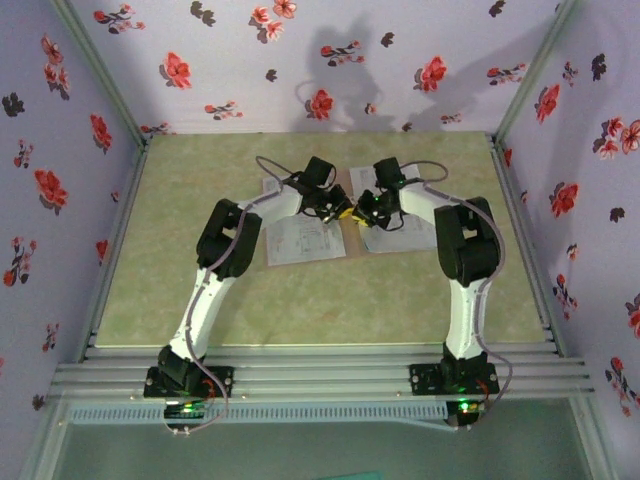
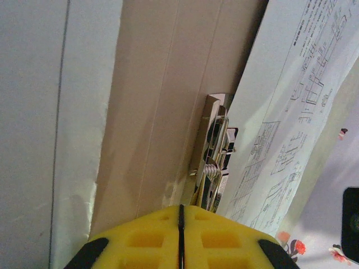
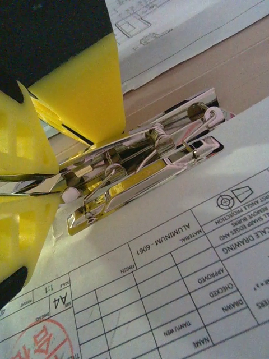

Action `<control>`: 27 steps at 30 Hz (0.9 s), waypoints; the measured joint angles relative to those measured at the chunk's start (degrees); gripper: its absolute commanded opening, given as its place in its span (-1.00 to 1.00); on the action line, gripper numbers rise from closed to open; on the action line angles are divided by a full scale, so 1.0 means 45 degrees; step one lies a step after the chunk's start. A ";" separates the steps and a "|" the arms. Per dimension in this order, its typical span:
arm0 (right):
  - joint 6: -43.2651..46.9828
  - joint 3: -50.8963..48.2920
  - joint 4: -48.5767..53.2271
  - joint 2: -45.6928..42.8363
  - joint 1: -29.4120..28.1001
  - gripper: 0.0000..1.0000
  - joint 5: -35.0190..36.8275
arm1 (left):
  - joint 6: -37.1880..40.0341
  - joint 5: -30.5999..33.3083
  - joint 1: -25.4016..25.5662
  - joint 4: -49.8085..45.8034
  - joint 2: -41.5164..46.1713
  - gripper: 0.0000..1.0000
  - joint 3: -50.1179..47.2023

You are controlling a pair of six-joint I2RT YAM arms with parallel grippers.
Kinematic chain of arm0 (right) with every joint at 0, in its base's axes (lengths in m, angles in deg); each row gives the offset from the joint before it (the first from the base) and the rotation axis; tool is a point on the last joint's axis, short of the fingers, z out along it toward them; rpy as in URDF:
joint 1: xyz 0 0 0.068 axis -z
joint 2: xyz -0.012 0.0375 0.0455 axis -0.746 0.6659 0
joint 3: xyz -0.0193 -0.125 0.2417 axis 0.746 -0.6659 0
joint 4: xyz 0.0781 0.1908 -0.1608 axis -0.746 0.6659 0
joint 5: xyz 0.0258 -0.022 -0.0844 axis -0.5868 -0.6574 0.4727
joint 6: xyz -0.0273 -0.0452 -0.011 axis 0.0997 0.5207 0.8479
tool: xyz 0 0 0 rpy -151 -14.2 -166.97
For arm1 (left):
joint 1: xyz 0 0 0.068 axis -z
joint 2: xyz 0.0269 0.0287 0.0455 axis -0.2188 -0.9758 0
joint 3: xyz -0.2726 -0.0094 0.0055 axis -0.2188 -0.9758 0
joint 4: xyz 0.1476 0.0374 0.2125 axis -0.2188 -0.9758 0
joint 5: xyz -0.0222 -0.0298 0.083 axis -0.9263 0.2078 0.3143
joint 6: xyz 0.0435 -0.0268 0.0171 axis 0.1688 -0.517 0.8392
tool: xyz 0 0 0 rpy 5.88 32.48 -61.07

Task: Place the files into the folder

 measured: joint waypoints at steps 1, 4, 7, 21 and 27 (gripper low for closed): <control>0.0136 0.0199 0.0262 0.0058 -0.0073 -0.74 0.0204 | 0.0000 0.0000 0.0000 -0.0005 0.0000 -0.83 0.0000; 0.0476 0.0690 0.0923 0.0194 -0.0311 -0.73 0.0879 | 0.0000 0.0000 0.0000 -0.0005 0.0000 -0.83 0.0000; 0.0777 0.1219 0.1627 0.0355 -0.0525 -0.72 0.1608 | 0.0000 0.0005 0.0000 -0.0029 -0.0005 -0.84 0.0000; 0.1360 0.1987 0.2759 0.0772 -0.0971 -0.78 0.3410 | 0.0000 0.0039 0.0039 -0.0024 -0.0131 -0.84 0.0000; 0.1355 0.1899 0.2773 0.0840 -0.0971 -0.84 0.3439 | -0.0015 0.0049 0.0058 0.0000 -0.0126 -0.84 0.0024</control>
